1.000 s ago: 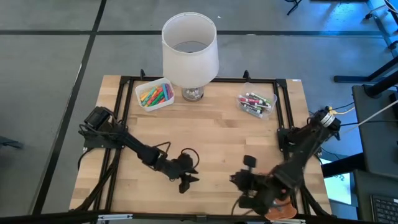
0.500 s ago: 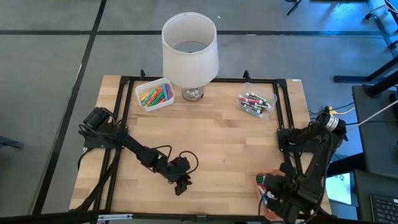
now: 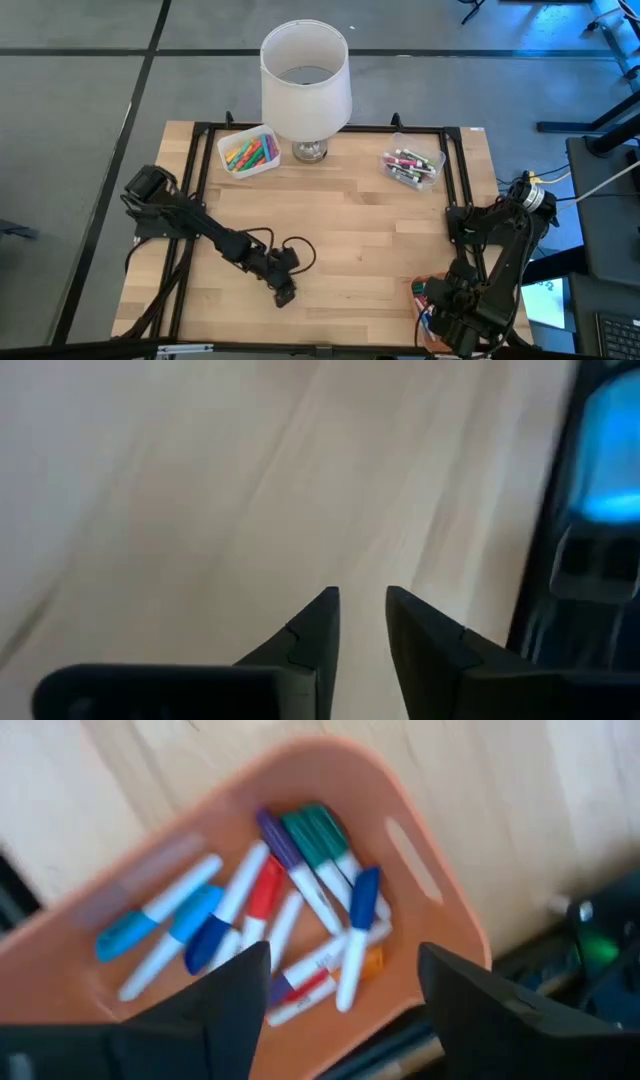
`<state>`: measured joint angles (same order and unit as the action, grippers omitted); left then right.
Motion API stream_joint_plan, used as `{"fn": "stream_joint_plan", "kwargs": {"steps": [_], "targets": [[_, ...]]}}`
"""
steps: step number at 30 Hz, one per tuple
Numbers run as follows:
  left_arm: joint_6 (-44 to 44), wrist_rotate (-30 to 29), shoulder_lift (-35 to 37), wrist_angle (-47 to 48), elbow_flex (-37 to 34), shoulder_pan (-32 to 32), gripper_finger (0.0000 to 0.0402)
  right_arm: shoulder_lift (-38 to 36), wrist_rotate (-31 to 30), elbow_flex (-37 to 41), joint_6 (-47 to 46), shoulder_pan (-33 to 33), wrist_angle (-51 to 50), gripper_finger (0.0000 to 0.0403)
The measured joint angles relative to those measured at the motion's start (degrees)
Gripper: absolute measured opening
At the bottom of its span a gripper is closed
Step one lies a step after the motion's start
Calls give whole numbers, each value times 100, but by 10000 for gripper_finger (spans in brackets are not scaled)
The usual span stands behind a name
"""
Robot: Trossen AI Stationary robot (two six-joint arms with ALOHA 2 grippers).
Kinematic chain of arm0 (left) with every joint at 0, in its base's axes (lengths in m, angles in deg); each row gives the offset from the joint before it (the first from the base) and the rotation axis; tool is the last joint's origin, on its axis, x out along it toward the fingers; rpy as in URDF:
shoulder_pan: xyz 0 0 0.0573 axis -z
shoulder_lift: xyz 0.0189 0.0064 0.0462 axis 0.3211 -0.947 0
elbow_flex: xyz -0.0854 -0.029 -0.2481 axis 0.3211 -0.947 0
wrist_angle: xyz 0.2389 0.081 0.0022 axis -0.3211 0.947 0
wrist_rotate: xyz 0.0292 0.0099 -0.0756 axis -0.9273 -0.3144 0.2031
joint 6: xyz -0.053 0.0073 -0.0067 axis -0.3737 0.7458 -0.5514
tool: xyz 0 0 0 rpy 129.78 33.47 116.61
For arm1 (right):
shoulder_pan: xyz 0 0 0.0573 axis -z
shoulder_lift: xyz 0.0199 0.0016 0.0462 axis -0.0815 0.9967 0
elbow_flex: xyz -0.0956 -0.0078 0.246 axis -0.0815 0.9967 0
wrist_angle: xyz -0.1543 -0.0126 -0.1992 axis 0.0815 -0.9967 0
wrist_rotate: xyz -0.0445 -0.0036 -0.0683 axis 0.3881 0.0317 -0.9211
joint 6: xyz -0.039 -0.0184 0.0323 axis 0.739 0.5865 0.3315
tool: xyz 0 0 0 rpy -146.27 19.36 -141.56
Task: Pick & Place Markers
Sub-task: Put the dark blue mini marker into the orange bin
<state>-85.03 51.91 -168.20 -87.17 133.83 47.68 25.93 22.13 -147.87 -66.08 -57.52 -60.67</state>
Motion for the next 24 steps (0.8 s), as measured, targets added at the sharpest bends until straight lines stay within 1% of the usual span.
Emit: {"fn": "stream_joint_plan", "kwargs": {"steps": [3, 5, 7, 9, 12, 14, 19, 22, 24], "targets": [[-446, 446, 295, 1130, 0, 113, 70, 0, -335, -207, 94, 0, -1, 257], [-908, 484, 498, 1973, -2, 188, 64, 0, -572, -323, 139, 0, 1, 257], [-1388, 405, 677, 2635, -2, 212, 60, 0, -751, -394, 252, 0, 9, 258], [-1706, 335, 828, 3187, -2, 217, 59, 0, -806, -409, 336, 0, 2, 258], [-1709, 47, 1005, 3622, -2, 244, 59, 0, -806, -409, 354, 0, -2, 258], [-1161, -221, 1061, 3676, -2, 252, 59, 0, -804, -409, 356, 1, -1, 258], [1649, -855, 1040, 3454, -2, 422, 66, 0, -787, -409, 455, 2, -2, 258], [3073, -1245, 972, 3307, -2, 560, 79, 0, -787, -409, 551, 2, -2, 258], [3777, -1511, 910, 3298, -2, 583, 91, 0, -787, -409, 555, 2, -2, 258]]}}
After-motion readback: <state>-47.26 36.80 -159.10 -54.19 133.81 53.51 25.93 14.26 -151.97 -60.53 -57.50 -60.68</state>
